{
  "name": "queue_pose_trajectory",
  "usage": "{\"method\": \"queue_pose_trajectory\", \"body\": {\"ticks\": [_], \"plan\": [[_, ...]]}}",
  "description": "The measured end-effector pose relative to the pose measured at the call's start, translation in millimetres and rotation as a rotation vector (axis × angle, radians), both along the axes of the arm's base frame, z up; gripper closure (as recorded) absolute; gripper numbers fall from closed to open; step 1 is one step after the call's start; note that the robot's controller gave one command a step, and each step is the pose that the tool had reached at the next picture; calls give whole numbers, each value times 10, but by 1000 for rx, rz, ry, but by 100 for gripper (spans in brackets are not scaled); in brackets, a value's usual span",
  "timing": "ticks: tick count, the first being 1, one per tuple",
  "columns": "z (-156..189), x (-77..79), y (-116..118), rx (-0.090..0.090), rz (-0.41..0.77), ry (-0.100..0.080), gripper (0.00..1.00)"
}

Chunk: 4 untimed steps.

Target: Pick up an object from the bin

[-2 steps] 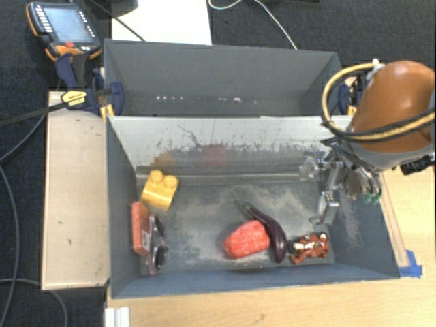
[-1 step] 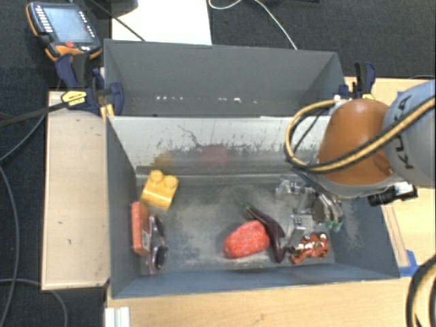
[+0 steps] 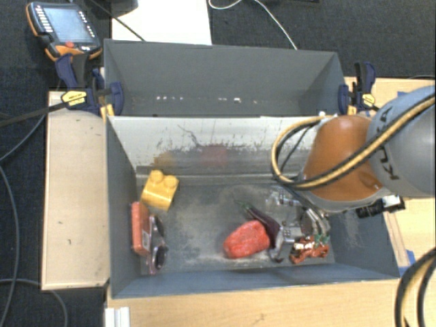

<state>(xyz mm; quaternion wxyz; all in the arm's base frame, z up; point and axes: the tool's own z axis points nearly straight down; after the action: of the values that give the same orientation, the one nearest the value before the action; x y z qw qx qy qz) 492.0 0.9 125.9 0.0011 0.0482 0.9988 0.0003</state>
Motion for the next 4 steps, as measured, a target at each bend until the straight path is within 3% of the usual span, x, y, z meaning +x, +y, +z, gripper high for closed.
{"method": "queue_pose_trajectory", "body": {"ticks": [1,2,3,4], "plan": [[-450,62,-26,2,-108,-1,0],[-556,-60,-54,0,-26,3,100],[-556,-60,-54,0,-25,3,100],[222,-33,-16,1,-7,5,100]]}}
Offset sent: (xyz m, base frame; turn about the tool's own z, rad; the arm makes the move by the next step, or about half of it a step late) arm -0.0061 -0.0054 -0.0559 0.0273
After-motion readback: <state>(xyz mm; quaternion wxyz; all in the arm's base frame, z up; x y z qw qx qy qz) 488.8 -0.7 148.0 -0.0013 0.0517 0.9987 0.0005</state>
